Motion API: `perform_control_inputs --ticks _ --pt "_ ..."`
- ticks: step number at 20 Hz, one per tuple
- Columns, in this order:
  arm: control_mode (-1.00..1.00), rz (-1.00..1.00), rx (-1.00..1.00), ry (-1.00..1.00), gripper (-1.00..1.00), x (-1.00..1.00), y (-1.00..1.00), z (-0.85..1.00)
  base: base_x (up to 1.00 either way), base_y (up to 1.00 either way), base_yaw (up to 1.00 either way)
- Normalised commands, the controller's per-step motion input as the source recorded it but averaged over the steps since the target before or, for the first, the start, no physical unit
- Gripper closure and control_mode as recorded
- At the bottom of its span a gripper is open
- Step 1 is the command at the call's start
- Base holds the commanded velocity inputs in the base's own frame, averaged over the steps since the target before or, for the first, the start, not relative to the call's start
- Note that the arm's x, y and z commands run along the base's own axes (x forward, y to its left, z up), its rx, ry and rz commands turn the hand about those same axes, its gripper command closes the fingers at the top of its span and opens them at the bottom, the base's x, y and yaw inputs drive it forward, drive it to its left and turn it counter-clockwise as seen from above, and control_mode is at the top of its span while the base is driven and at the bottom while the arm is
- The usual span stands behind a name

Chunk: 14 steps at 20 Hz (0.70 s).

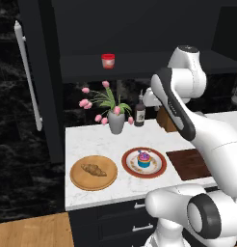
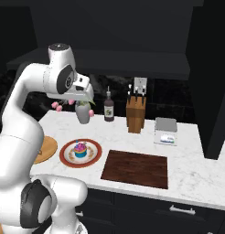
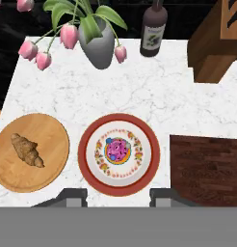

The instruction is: From the different types of pastries on the counter, select a croissant and place it on the cutting board. Then retrieve a jar of jam from the cabinet and place it alongside the croissant on the cutting board.

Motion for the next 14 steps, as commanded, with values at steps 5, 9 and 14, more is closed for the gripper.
perform_control_inputs --ticks 5,9,14 --pt "-1.00 0.00 0.00 0.00 -1.00 -0.02 0.00 -0.04 0.00 0.00 0.00" --pt "-1.00 0.03 0.00 0.00 -1.00 -0.46 0.23 -0.37 0.00 0.00 0.00" --pt "-1.00 0.08 -0.01 0.00 -1.00 -0.67 0.68 -0.56 0.00 0.00 0.00"
